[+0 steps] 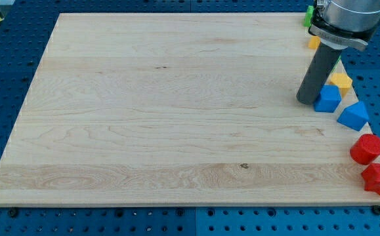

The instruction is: Push the blue cube to the yellow hexagon

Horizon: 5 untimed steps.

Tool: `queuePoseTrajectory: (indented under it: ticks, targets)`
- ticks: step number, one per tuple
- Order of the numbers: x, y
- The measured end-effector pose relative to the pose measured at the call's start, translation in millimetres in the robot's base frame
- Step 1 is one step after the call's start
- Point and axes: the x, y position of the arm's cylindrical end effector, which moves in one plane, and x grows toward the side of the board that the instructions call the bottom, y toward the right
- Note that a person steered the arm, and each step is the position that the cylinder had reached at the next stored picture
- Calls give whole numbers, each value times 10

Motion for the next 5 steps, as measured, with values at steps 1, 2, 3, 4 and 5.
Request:
queuePoseTrajectory:
  ticks: [1, 2, 3, 4, 5]
  targets:
    - [47, 51]
    - [47, 51]
    - [47, 55]
    - [69, 132]
    - [69, 191]
